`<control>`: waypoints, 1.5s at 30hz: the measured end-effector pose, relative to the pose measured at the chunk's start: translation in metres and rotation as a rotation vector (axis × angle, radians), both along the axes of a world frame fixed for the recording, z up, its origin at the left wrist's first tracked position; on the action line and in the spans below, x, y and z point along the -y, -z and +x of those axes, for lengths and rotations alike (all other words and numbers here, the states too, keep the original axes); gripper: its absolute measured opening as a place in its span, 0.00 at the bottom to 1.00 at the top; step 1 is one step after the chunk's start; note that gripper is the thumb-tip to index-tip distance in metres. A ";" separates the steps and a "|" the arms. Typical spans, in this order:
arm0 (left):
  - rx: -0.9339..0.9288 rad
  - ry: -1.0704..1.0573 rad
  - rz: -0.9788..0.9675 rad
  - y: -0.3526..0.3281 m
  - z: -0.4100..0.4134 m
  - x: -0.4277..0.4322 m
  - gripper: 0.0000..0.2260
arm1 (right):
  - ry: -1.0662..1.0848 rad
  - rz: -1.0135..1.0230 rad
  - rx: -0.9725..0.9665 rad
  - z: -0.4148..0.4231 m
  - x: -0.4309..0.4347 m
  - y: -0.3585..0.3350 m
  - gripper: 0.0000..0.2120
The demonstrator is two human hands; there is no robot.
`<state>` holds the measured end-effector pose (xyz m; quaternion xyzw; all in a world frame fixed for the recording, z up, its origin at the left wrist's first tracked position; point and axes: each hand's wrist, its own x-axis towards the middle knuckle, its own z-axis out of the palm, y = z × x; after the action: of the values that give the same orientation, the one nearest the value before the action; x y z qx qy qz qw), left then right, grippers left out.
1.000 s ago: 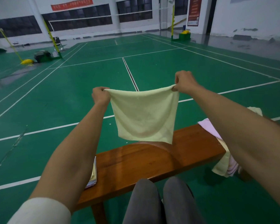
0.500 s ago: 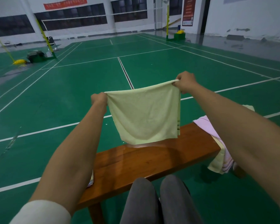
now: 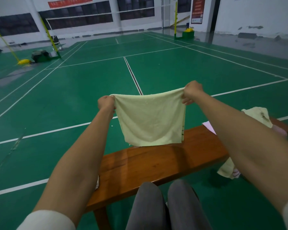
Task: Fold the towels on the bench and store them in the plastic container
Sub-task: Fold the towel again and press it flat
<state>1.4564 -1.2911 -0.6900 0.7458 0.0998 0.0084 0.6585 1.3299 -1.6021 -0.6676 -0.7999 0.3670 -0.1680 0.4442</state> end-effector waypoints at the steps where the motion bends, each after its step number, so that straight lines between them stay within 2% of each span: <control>1: -0.012 0.014 -0.017 0.001 0.001 0.000 0.11 | 0.007 0.028 0.016 0.005 -0.001 0.002 0.10; 5: -0.032 0.084 -0.106 0.005 -0.001 -0.002 0.09 | 0.016 0.150 0.088 0.017 0.000 0.010 0.13; 10: -0.032 0.112 -0.172 0.008 0.000 -0.011 0.07 | -0.091 0.300 0.182 0.012 -0.008 0.013 0.11; 16: -0.045 0.156 -0.097 0.016 -0.020 -0.027 0.02 | -0.080 0.171 0.093 -0.005 -0.016 0.027 0.13; 19: -0.165 0.266 -0.009 0.027 -0.034 -0.045 0.09 | -0.083 0.168 0.025 -0.017 -0.019 0.037 0.13; 21: -0.317 0.458 0.129 0.034 -0.046 -0.062 0.10 | -0.142 0.202 -0.069 -0.030 -0.018 0.047 0.13; 24: -0.521 0.712 0.437 0.046 -0.063 -0.086 0.10 | -0.337 0.178 -0.339 -0.058 -0.012 0.065 0.17; 27: -0.639 0.825 0.658 0.059 -0.081 -0.100 0.12 | -0.456 0.189 -0.538 -0.088 -0.011 0.080 0.16; 30: -0.700 0.865 0.749 0.075 -0.097 -0.106 0.15 | -0.573 0.183 -0.704 -0.109 -0.016 0.094 0.13; 35: -0.828 0.979 0.796 0.087 -0.114 -0.108 0.20 | -0.737 0.121 -0.982 -0.128 -0.023 0.120 0.09; 37: -0.821 0.969 0.810 0.091 -0.119 -0.109 0.21 | -0.714 0.092 -0.979 -0.138 -0.032 0.120 0.11; 39: -0.762 0.921 0.811 0.097 -0.120 -0.108 0.22 | -0.680 0.038 -0.878 -0.144 -0.037 0.121 0.15; 42: -0.600 0.826 0.816 0.107 -0.121 -0.104 0.21 | -0.622 -0.043 -0.752 -0.140 -0.033 0.132 0.16; 45: -0.412 0.682 0.744 0.118 -0.118 -0.095 0.17 | -0.529 -0.029 -0.608 -0.130 -0.025 0.141 0.13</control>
<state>1.3385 -1.1958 -0.8078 0.9047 -0.0306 -0.3175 0.2825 1.1998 -1.5769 -0.8083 -0.8861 0.2609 0.1913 0.3318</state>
